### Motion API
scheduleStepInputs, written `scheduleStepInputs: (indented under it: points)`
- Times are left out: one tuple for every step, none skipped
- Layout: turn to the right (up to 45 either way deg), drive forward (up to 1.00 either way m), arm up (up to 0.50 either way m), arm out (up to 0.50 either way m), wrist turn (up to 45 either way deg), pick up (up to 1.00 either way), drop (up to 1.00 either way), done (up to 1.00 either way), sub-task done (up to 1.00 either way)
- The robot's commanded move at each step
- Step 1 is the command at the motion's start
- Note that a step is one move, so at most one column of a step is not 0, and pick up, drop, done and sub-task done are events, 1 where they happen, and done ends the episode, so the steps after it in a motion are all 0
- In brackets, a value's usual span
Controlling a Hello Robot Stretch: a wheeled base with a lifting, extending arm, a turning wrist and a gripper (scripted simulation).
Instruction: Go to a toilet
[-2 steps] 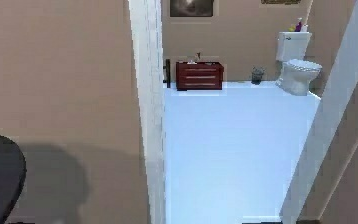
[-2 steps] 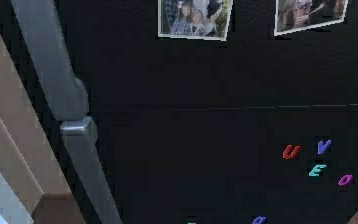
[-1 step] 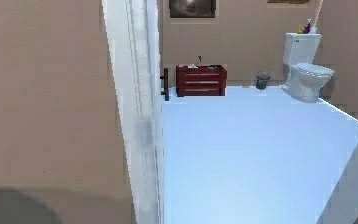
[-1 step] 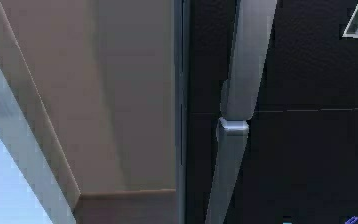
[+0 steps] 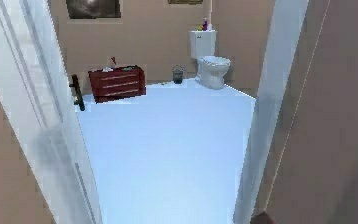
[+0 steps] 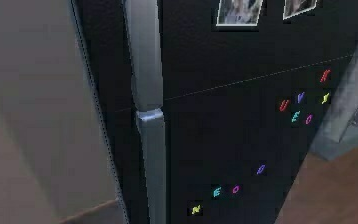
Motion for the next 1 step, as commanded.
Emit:
scheduleStepInputs:
  points:
    - [0.0, 0.5, 0.0, 0.0, 0.0, 0.0, 0.0, 0.0, 0.0]
